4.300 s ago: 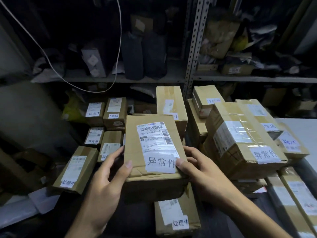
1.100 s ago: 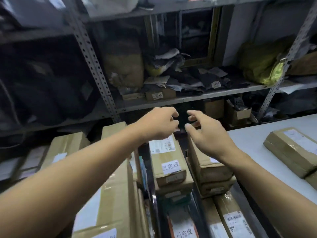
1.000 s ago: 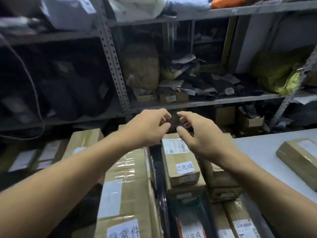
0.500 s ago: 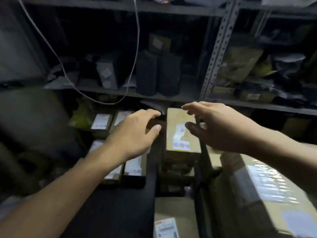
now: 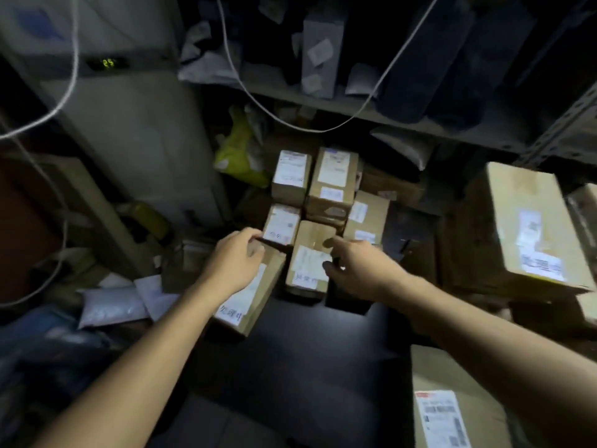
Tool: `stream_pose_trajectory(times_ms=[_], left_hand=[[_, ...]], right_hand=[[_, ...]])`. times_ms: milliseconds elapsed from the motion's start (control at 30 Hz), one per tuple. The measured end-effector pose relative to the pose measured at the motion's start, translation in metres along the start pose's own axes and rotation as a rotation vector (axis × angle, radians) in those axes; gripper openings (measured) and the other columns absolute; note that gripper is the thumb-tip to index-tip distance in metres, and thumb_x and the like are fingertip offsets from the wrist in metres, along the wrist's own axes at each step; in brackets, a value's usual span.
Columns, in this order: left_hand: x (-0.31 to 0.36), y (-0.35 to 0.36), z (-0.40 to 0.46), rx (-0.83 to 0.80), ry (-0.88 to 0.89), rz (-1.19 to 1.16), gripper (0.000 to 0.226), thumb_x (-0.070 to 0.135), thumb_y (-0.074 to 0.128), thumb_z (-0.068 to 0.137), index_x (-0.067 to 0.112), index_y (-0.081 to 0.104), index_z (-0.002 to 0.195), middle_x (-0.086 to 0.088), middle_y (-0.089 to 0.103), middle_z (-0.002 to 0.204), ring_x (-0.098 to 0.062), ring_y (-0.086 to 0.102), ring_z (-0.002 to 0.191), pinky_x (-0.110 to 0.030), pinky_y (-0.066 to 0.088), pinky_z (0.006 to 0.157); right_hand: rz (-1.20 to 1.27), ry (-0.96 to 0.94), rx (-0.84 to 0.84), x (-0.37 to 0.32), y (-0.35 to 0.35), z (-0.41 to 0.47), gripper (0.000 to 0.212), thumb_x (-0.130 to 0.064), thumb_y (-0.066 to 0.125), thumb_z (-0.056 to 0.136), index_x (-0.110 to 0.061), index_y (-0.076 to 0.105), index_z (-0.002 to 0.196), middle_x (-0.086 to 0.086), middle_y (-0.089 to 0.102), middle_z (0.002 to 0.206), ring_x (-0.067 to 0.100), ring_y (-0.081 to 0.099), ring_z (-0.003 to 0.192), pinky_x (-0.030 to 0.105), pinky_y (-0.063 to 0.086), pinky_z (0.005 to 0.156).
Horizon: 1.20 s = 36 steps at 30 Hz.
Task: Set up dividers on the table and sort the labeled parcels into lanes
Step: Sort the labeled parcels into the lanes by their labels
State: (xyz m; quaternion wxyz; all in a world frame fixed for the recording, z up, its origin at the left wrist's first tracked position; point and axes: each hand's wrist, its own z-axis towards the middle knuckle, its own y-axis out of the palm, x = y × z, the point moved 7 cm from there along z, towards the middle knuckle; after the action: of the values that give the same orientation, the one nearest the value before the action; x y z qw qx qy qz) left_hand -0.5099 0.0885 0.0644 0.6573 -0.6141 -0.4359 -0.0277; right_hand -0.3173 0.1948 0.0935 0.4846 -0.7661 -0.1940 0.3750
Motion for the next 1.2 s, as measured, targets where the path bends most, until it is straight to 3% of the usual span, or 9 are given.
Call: stream_pose_trajectory(times_ms=[100, 267, 400, 500, 567, 733, 900, 1067, 1200], left_hand=[[-0.089, 0.019, 0.01, -0.046, -0.162, -0.019, 0.039, 0.024, 0.057, 0.095, 0.015, 0.055, 0.134, -0.008, 0.059, 0.132, -0.025, 0.055, 0.121, -0.032, 0.043, 0.095], [-0.186, 0.068, 0.009, -0.154, -0.378, -0.178, 0.05, 0.031, 0.052, 0.097, 0.016, 0.043, 0.144, -0.01, 0.049, 0.145, -0.027, 0.048, 0.131, -0.04, 0.04, 0.108], [-0.218, 0.101, 0.003, -0.182, -0.452, -0.342, 0.048, 0.035, 0.047, 0.1, 0.019, 0.043, 0.145, -0.003, 0.05, 0.144, -0.018, 0.048, 0.13, -0.024, 0.036, 0.098], [-0.223, 0.109, -0.009, -0.15, -0.437, -0.405, 0.043, 0.027, 0.049, 0.099, 0.021, 0.046, 0.142, 0.002, 0.058, 0.135, -0.013, 0.055, 0.117, -0.024, 0.043, 0.094], [-0.222, 0.101, -0.025, -0.07, -0.426, -0.406, 0.038, 0.022, 0.051, 0.098, 0.022, 0.051, 0.136, 0.003, 0.06, 0.127, -0.01, 0.057, 0.109, -0.02, 0.045, 0.085], [-0.195, 0.078, -0.076, 0.034, -0.386, -0.525, 0.034, 0.016, 0.056, 0.095, 0.022, 0.055, 0.128, 0.007, 0.066, 0.118, -0.007, 0.062, 0.109, -0.028, 0.05, 0.092], [-0.14, 0.067, -0.13, 0.101, -0.33, -0.571, 0.032, 0.018, 0.061, 0.093, 0.032, 0.054, 0.121, 0.018, 0.066, 0.109, 0.006, 0.063, 0.099, -0.015, 0.051, 0.078], [-0.07, 0.09, -0.172, 0.082, -0.285, -0.592, 0.031, 0.022, 0.066, 0.09, 0.032, 0.054, 0.117, 0.017, 0.064, 0.112, 0.004, 0.061, 0.101, -0.027, 0.052, 0.083], [-0.003, 0.133, -0.208, -0.027, -0.21, -0.624, 0.031, 0.016, 0.066, 0.089, 0.038, 0.054, 0.107, 0.015, 0.065, 0.111, 0.002, 0.061, 0.102, -0.025, 0.051, 0.085]], right_hand=[[0.208, 0.114, -0.148, -0.02, 0.078, 0.035, 0.043, -0.036, 0.052, 0.096, -0.017, 0.051, 0.135, 0.007, 0.066, 0.121, 0.027, 0.064, 0.102, 0.033, 0.049, 0.08], [0.495, 0.334, -0.289, -0.042, 0.191, 0.073, 0.02, -0.027, 0.048, 0.097, -0.012, 0.06, 0.103, 0.01, 0.062, 0.101, 0.027, 0.059, 0.096, 0.027, 0.037, 0.074], [0.728, 0.506, -0.36, -0.05, 0.262, 0.076, 0.046, -0.031, 0.049, 0.099, -0.006, 0.051, 0.138, 0.011, 0.061, 0.126, 0.024, 0.057, 0.11, 0.031, 0.044, 0.091], [0.821, 0.533, -0.328, -0.054, 0.279, 0.073, 0.049, -0.033, 0.051, 0.099, -0.015, 0.045, 0.144, 0.007, 0.057, 0.139, 0.028, 0.055, 0.124, 0.043, 0.044, 0.106], [0.877, 0.524, -0.311, -0.055, 0.278, 0.063, 0.044, -0.033, 0.053, 0.099, -0.021, 0.049, 0.142, 0.002, 0.059, 0.138, 0.023, 0.058, 0.123, 0.042, 0.045, 0.107], [0.96, 0.403, -0.311, -0.062, 0.256, 0.023, 0.042, -0.03, 0.053, 0.099, -0.034, 0.047, 0.14, -0.009, 0.065, 0.13, 0.011, 0.064, 0.113, 0.038, 0.051, 0.102], [0.963, 0.286, -0.262, -0.047, 0.213, -0.034, 0.043, -0.04, 0.055, 0.094, -0.049, 0.047, 0.135, -0.021, 0.069, 0.113, 0.001, 0.067, 0.103, 0.031, 0.055, 0.095], [0.887, 0.237, -0.16, 0.0, 0.169, -0.101, 0.042, -0.045, 0.052, 0.088, -0.055, 0.05, 0.128, -0.035, 0.065, 0.091, -0.005, 0.066, 0.097, 0.025, 0.054, 0.089], [0.849, 0.306, -0.039, 0.056, 0.144, -0.175, 0.036, -0.034, 0.053, 0.093, -0.056, 0.056, 0.122, -0.025, 0.068, 0.084, -0.006, 0.064, 0.08, 0.012, 0.046, 0.071]])
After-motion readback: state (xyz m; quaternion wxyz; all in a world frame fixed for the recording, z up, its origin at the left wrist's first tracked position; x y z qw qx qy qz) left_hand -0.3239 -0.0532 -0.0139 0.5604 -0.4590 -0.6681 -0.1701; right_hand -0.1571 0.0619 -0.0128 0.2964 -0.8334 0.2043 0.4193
